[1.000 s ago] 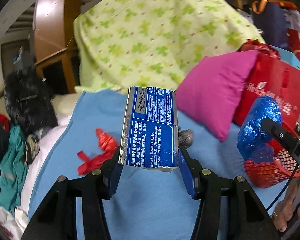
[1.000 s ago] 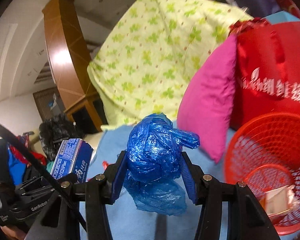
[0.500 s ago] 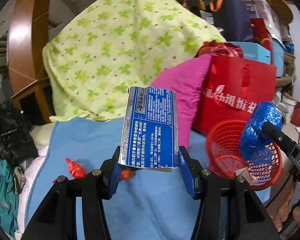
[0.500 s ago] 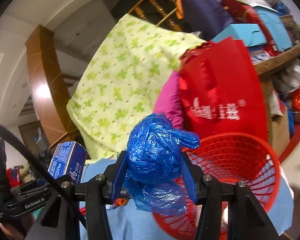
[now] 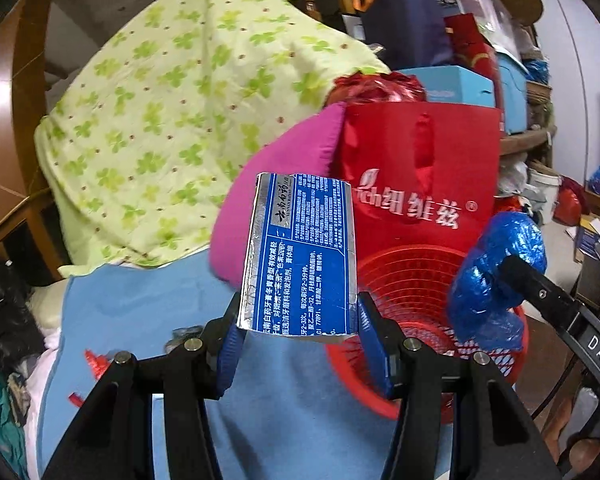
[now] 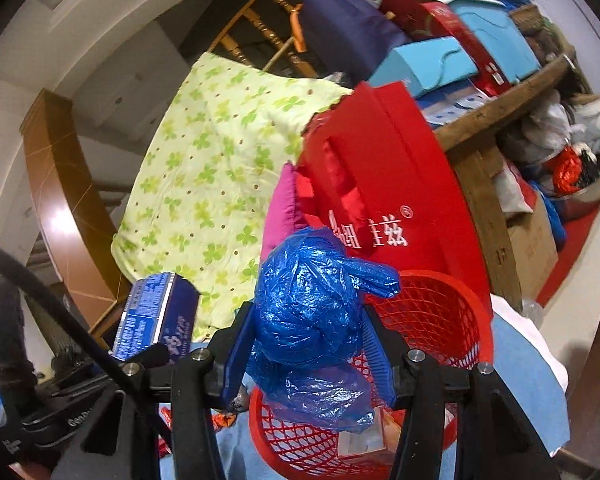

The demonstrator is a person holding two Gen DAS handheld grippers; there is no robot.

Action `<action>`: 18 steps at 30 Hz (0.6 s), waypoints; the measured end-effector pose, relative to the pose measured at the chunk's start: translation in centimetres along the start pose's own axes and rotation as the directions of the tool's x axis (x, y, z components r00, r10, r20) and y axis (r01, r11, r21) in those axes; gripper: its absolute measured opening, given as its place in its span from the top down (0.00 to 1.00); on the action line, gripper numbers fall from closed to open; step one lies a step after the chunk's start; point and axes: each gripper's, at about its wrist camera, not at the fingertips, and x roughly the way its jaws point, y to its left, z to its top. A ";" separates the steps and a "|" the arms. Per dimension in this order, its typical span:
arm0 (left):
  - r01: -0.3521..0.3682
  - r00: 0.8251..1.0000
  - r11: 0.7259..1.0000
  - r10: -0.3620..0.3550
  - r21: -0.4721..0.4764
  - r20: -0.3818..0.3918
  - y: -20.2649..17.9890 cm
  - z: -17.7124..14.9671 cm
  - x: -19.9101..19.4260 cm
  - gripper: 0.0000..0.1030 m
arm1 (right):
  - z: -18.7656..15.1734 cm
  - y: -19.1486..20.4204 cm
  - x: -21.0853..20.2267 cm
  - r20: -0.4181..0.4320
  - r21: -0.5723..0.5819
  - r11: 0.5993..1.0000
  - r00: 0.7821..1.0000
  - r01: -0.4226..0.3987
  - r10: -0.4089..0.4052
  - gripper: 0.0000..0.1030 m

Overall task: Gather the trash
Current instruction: 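Open both tools to drop the blue box and bag into the basket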

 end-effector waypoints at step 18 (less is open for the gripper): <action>0.190 0.974 0.980 -0.196 -0.062 -0.114 2.5 -2.0 3.3 0.34 | 0.8 -1.0 0.8 0.003 0.098 0.995 1.000 0.001 -0.001 0.25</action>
